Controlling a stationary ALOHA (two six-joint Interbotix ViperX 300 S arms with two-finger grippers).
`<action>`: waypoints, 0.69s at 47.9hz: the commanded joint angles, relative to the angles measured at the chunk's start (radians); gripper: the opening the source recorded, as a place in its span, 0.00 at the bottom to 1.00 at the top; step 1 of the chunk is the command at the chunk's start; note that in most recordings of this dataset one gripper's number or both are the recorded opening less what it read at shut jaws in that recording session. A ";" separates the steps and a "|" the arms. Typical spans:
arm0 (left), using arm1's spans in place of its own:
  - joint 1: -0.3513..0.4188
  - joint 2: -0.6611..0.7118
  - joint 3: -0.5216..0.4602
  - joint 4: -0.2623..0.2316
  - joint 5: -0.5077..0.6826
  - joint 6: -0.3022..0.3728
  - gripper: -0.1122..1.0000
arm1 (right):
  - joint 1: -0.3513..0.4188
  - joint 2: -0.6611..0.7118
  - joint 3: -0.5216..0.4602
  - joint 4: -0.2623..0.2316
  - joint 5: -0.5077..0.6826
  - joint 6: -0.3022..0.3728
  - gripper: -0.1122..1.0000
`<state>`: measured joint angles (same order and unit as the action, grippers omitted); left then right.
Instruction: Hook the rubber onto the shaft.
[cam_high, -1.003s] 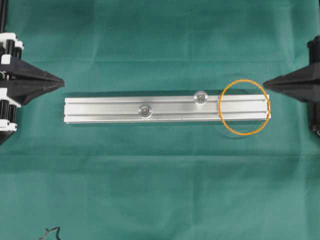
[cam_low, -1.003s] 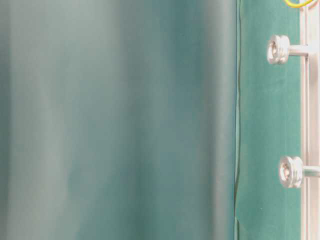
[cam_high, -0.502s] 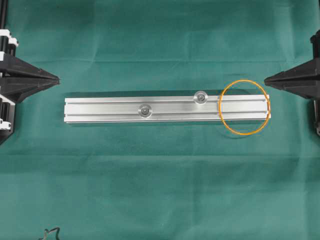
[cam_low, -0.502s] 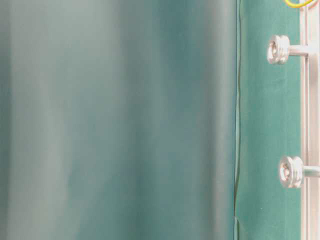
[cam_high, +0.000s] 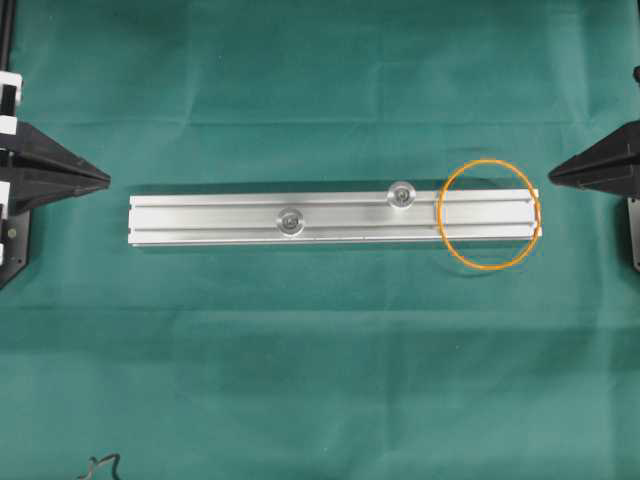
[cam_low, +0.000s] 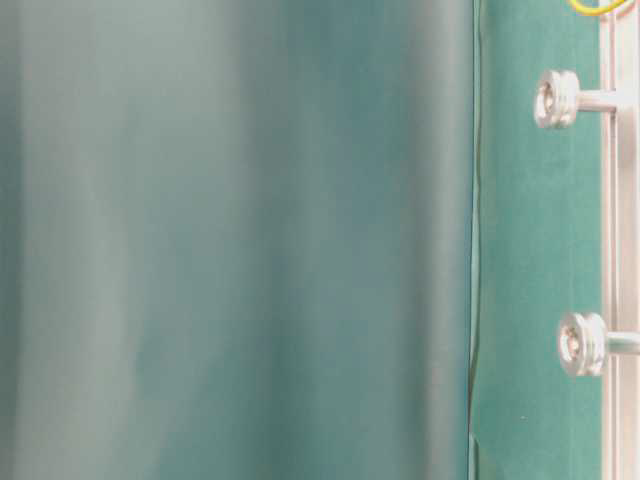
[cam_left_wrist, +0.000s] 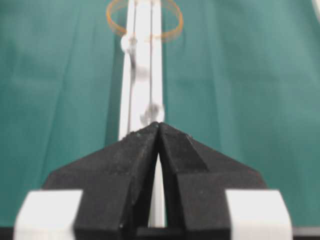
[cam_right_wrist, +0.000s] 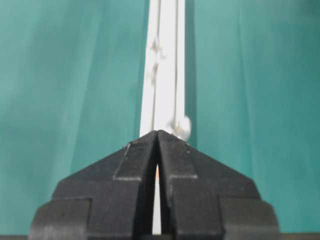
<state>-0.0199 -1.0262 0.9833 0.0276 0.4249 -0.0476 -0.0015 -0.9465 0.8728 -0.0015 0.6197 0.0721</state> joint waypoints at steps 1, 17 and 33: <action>-0.005 0.005 -0.043 0.003 0.087 -0.002 0.12 | 0.000 0.018 -0.048 0.003 0.094 0.011 0.15; -0.005 0.009 -0.049 0.003 0.130 -0.003 0.12 | 0.000 0.048 -0.080 0.005 0.213 0.054 0.15; -0.005 0.012 -0.049 0.003 0.130 -0.003 0.12 | 0.000 0.067 -0.104 -0.002 0.314 0.071 0.15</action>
<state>-0.0199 -1.0232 0.9618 0.0261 0.5599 -0.0491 -0.0015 -0.8897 0.8038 -0.0015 0.9219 0.1381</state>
